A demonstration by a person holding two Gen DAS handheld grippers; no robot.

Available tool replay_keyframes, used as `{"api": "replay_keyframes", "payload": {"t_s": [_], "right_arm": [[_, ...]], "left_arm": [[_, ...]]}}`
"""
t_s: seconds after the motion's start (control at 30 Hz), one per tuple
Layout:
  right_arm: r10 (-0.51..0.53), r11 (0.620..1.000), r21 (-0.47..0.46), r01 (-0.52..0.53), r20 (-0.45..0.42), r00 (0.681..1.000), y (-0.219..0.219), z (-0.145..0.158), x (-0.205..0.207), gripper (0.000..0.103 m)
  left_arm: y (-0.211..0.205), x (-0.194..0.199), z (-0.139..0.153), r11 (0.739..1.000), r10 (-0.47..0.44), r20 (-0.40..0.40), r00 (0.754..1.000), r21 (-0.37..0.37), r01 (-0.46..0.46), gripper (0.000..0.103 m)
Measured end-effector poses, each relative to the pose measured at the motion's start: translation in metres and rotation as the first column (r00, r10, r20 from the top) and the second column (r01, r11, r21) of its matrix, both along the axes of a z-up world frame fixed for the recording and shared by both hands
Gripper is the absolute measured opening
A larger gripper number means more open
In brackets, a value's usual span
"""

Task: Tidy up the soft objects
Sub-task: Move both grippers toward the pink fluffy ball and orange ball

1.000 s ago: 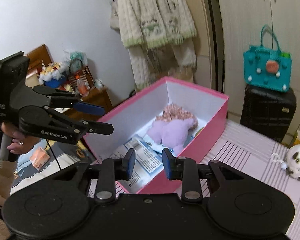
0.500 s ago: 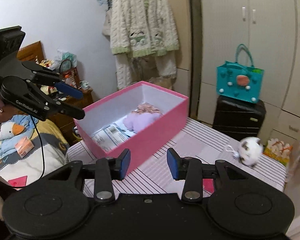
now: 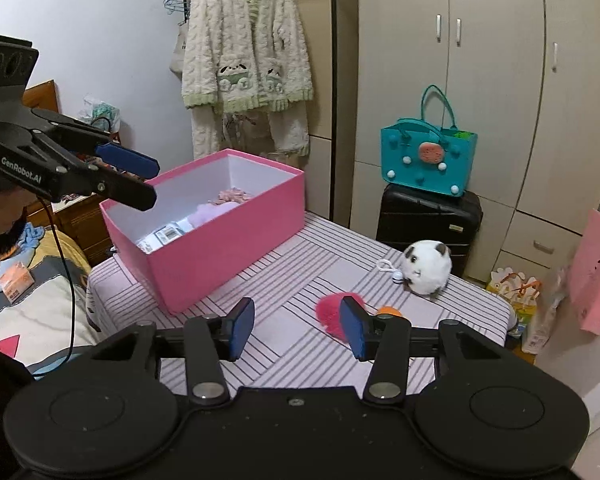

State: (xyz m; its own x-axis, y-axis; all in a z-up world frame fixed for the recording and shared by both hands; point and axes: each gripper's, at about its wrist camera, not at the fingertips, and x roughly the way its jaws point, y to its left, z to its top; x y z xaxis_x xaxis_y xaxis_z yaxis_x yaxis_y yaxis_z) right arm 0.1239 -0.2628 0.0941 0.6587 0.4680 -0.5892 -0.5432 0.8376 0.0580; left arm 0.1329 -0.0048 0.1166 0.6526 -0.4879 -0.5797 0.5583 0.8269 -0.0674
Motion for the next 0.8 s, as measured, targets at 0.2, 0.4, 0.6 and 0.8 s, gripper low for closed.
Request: {"api": "replay_keyframes", "payload": {"t_s": [0.2, 0.4, 0.6, 0.8], "right_arm": [[-0.027, 0.999, 0.030, 0.026, 0.051, 0.998, -0.021, -0.024, 0.010, 0.065], [-0.108, 0.992, 0.076, 0.103, 0.052, 0.993, -0.039, -0.065, 0.029, 0.067], [-0.261, 0.953, 0.167, 0.252, 0.036, 0.965, -0.051, -0.091, 0.039, 0.067], [-0.307, 0.927, 0.212, 0.311, -0.048, 0.950, -0.056, -0.116, 0.060, 0.067]], "left_arm": [[-0.028, 0.015, -0.019, 0.999, -0.025, -0.006, 1.000, -0.041, 0.025, 0.066], [-0.050, 0.034, -0.042, 0.999, 0.012, 0.009, 1.000, -0.040, -0.011, 0.073], [-0.065, 0.050, -0.058, 0.995, 0.017, -0.021, 1.000, -0.097, -0.019, 0.077], [-0.086, 0.062, -0.085, 0.995, 0.033, -0.037, 0.999, -0.093, -0.037, 0.078]]}}
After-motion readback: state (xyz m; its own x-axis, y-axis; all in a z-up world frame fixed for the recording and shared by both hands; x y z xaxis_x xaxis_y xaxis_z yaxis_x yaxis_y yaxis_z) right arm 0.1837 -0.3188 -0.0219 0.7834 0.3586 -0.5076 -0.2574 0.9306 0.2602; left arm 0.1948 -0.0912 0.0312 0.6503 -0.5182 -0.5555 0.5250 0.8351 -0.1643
